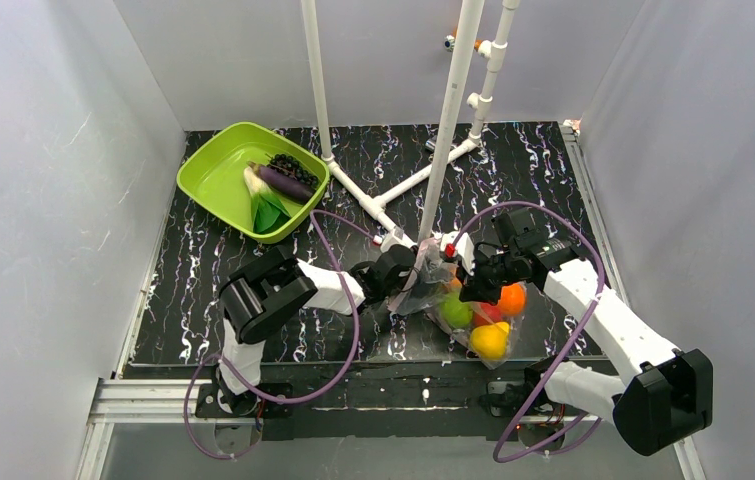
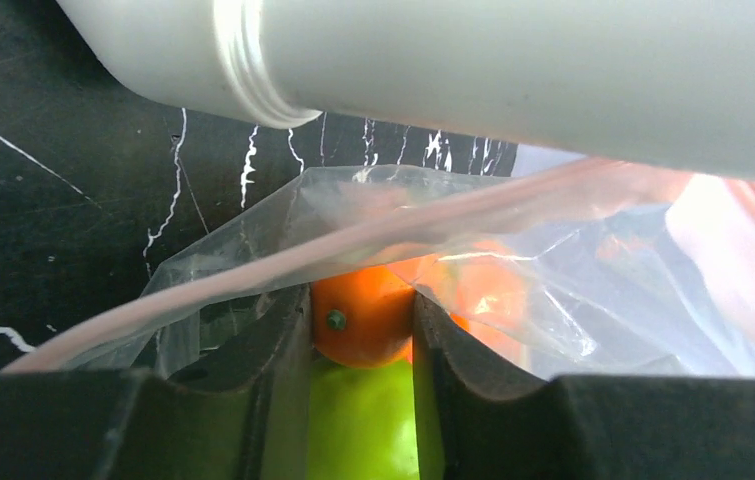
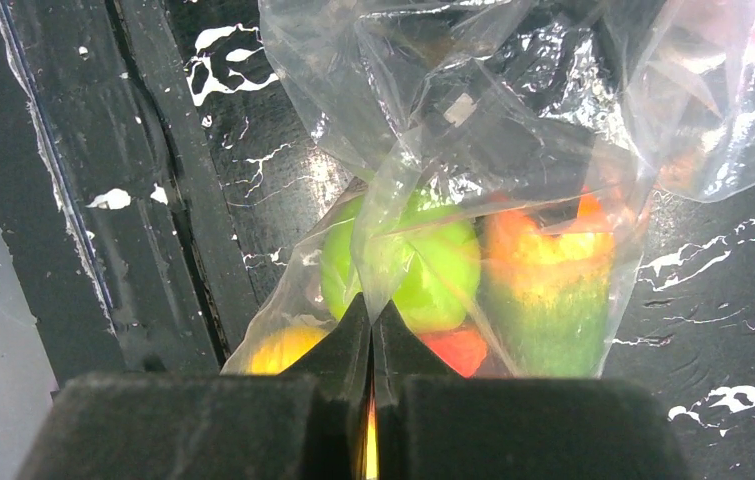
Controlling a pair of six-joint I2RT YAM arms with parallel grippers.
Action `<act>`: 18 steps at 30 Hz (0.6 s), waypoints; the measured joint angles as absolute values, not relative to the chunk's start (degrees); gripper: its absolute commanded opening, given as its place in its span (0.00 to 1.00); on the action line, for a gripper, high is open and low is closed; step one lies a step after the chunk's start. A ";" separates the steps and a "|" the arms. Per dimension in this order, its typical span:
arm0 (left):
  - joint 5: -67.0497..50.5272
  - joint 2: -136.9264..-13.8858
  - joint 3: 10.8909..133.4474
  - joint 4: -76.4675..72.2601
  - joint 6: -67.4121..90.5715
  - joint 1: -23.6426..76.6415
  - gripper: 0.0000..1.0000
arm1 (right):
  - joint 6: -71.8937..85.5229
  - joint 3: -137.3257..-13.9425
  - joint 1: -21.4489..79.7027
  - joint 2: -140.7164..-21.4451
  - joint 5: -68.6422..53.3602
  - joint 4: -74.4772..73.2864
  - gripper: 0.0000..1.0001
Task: Open the zip-top bag and remove the fake food
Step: Pick up the fake fruit from the zipper food storage bag.
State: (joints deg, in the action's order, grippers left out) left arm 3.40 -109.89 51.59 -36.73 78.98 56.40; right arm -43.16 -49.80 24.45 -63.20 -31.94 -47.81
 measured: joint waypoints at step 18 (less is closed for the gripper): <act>3.95 -99.90 45.45 -35.11 71.35 56.42 0.00 | -42.26 -49.76 20.25 -59.88 -31.16 -47.44 0.01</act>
State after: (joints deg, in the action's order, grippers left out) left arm 3.95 -99.90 45.45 -35.11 71.35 56.42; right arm -42.26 -49.76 20.25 -59.88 -31.16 -47.44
